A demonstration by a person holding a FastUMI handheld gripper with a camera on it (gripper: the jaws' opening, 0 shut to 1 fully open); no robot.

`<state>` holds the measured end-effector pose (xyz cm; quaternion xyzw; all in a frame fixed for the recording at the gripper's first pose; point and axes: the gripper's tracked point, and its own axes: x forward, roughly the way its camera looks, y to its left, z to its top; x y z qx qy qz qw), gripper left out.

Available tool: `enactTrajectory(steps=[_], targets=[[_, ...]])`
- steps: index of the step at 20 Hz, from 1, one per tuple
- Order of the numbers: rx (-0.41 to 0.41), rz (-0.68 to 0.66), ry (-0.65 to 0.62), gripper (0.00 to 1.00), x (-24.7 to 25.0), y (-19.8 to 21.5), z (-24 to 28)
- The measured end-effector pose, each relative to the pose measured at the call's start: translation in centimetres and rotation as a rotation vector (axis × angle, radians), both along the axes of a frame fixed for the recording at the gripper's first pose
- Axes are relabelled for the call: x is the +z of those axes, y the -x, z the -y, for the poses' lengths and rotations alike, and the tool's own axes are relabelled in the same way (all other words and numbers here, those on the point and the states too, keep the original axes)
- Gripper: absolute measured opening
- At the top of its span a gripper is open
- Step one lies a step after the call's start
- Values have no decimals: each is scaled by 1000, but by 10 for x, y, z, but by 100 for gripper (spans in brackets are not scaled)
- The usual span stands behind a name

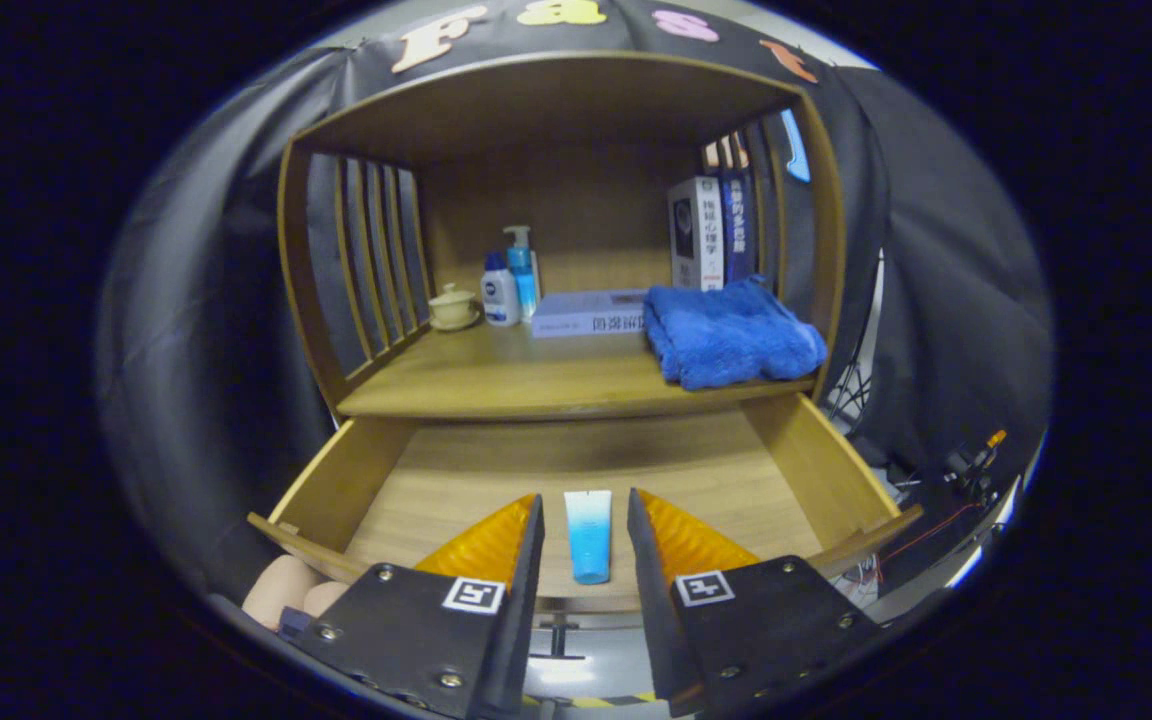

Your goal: Pull open the drawer, take out the items inside it, and place them on the countertop above the cabinet.

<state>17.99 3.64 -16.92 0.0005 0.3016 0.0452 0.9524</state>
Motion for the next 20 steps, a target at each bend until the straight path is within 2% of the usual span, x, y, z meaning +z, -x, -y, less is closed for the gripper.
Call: enactTrajectory(steps=[5, 11, 14, 20], targets=[[61, -169, 116, 48, -35, -24, -11], [93, -451, 212, 47, -91, -18, -6], [72, -531, 168, 46, -109, -18, -7], [75, -602, 212, 46, -132, -16, 0]])
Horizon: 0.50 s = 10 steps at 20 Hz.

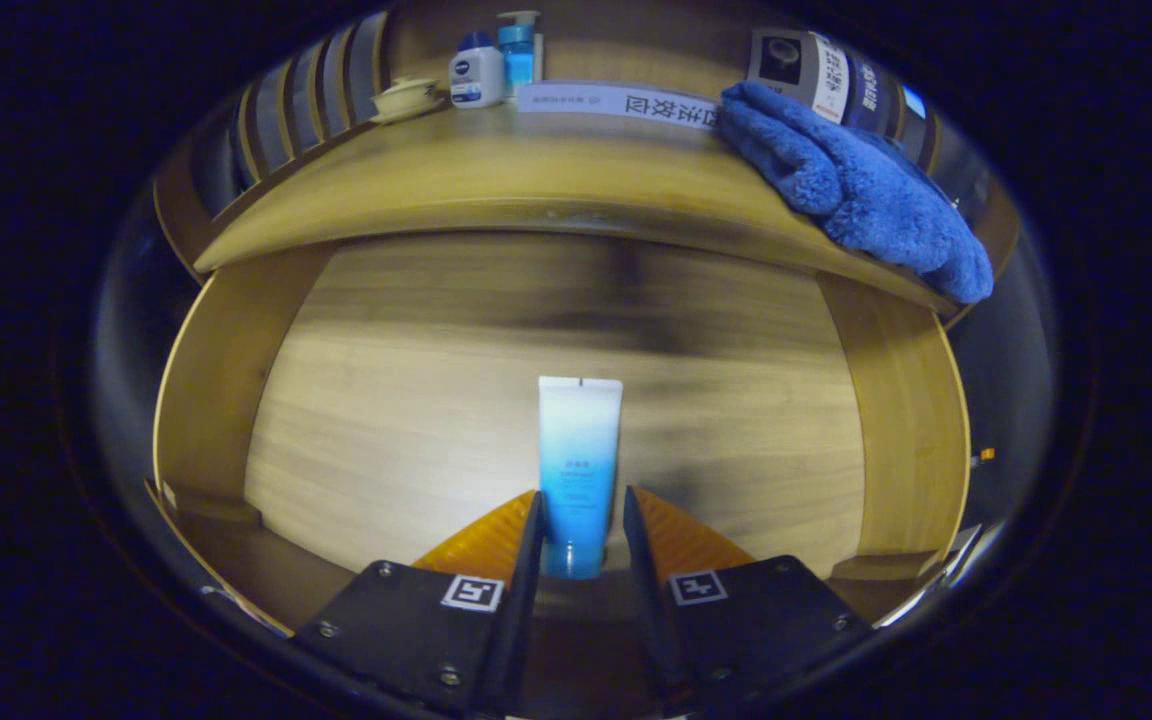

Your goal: Pull open the drawer, take out the items inside it, and place them on the countertop above the cabinet.

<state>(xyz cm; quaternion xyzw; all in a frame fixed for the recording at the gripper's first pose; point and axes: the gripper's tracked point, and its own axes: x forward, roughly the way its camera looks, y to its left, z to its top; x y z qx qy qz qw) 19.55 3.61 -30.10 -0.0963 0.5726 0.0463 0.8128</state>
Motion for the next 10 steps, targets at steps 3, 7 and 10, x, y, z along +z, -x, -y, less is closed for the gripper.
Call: enactTrajectory(steps=[3, 7, 10], targets=[[16, -34, 16, 46, -8, 4, 0], [38, -36, 45, 46, -14, 4, 2], [41, -34, 44, 40, -16, 8, 2]])
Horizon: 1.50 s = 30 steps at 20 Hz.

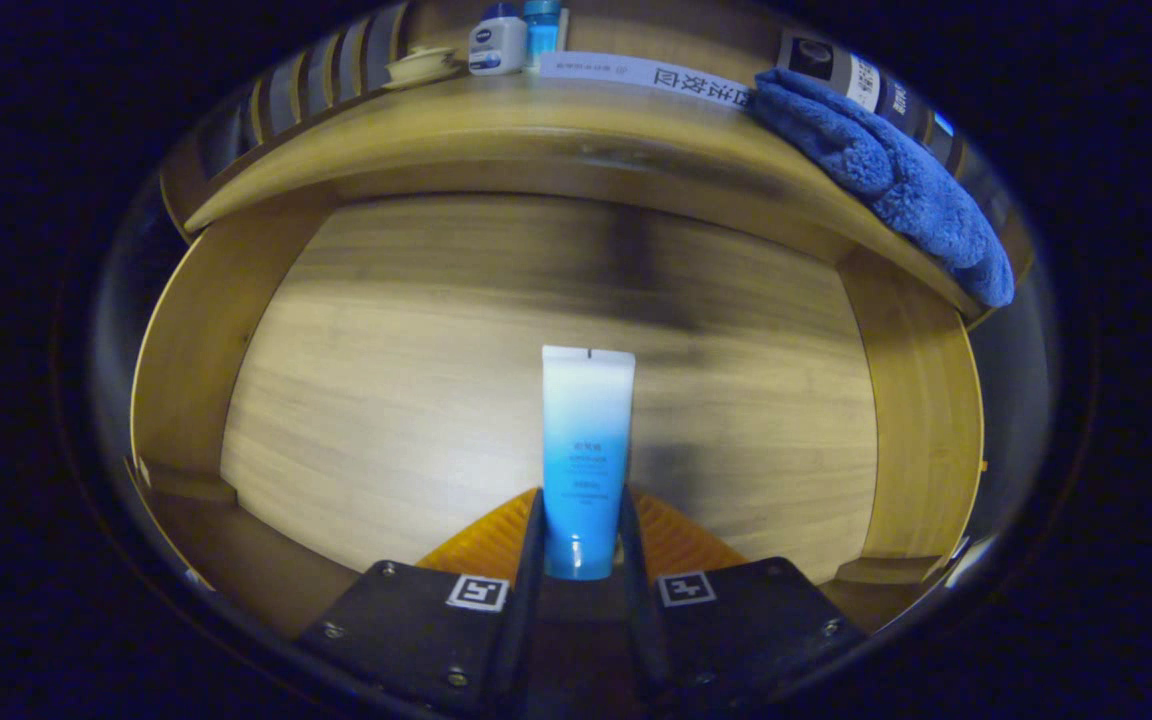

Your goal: Pull open the drawer, take out the items inside it, and place them on the countertop above the cabinet.

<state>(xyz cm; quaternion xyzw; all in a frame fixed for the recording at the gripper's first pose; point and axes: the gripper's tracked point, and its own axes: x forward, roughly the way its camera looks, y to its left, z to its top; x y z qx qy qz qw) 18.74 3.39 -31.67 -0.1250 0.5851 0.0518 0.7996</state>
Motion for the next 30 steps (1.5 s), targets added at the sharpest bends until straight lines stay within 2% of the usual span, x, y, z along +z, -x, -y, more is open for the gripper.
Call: enactTrajectory(steps=[5, 7, 12, 17, 30], targets=[[-31, 66, -13, 40, 4, -1, -1], [-63, 95, -16, 31, 3, -1, 1], [-68, 176, -33, 31, 15, -10, -3], [-81, 262, -79, 31, 47, -13, -10], [-71, 386, -136, 31, 99, -16, -27]])
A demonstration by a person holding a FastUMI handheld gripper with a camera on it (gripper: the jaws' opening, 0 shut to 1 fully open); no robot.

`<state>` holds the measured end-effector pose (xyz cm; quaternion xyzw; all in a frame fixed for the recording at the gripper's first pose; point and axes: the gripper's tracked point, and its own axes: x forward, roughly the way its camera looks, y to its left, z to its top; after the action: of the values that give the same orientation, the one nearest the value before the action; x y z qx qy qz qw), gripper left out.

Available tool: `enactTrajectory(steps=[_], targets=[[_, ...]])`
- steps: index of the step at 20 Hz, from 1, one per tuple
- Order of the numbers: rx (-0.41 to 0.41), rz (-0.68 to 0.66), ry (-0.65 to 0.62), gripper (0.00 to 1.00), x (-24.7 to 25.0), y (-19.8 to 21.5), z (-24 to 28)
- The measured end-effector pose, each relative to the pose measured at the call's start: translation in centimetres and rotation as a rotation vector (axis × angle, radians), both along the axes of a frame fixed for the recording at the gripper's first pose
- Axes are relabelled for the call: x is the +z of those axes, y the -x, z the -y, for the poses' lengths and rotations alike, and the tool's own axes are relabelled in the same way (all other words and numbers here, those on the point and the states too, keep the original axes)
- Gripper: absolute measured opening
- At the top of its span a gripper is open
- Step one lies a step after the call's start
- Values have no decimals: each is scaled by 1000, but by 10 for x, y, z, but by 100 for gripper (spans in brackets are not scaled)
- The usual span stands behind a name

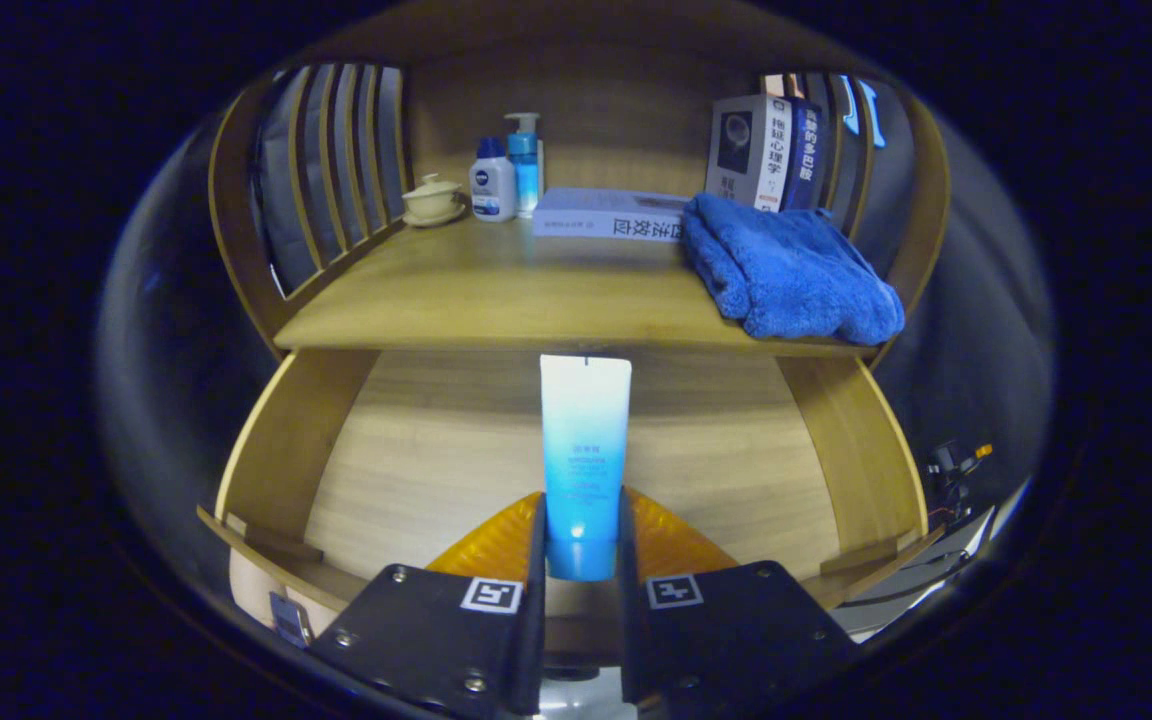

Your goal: Pull open the drawer, take out the items inside it, and place them on the countertop above the cabinet.

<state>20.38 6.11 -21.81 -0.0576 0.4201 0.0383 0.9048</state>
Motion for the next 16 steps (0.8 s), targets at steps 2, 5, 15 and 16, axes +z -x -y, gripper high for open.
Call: enactTrajectory(steps=[2, 5, 15, 16], targets=[[3, 23, -2, 31, 6, -7, -2], [3, 46, 2, 31, 12, -17, -4], [4, 104, 2, 30, 18, -68, -17], [-1, 105, -2, 30, 16, -74, -18]])
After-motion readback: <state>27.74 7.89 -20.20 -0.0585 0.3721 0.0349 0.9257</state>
